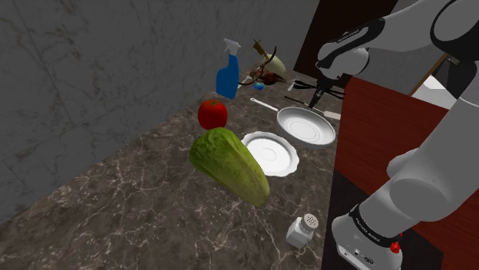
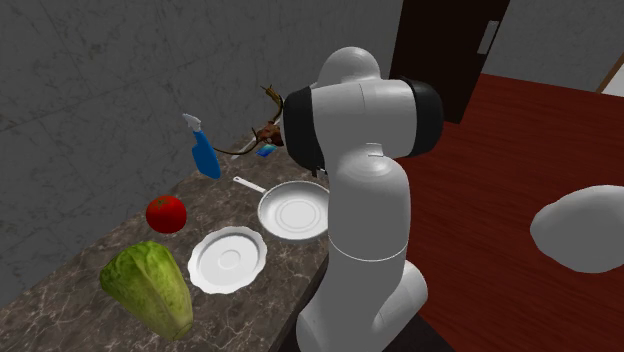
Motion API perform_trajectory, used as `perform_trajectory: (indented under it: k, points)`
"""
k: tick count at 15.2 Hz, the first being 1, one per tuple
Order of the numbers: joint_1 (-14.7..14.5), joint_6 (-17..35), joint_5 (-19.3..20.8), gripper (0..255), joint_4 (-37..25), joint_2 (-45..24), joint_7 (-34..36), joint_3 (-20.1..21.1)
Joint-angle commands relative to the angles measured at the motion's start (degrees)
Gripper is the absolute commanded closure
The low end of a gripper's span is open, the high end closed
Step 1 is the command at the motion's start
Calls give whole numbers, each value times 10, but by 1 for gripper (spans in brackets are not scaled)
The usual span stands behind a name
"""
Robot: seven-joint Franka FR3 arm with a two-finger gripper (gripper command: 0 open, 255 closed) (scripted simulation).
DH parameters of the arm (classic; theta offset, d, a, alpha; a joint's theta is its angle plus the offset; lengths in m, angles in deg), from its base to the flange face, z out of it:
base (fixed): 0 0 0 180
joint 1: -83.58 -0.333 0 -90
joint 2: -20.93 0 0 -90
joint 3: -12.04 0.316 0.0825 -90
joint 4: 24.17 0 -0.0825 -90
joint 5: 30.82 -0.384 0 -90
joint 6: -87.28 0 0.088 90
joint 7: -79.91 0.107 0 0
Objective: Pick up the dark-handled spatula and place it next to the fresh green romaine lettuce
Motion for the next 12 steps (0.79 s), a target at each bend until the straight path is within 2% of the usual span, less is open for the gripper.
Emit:
perform_trajectory:
  k: [1,12]
  points:
    - [0,0,0,255,0,0,0,0]
    - [-6,-76,39,255,-35,49,30,-7]
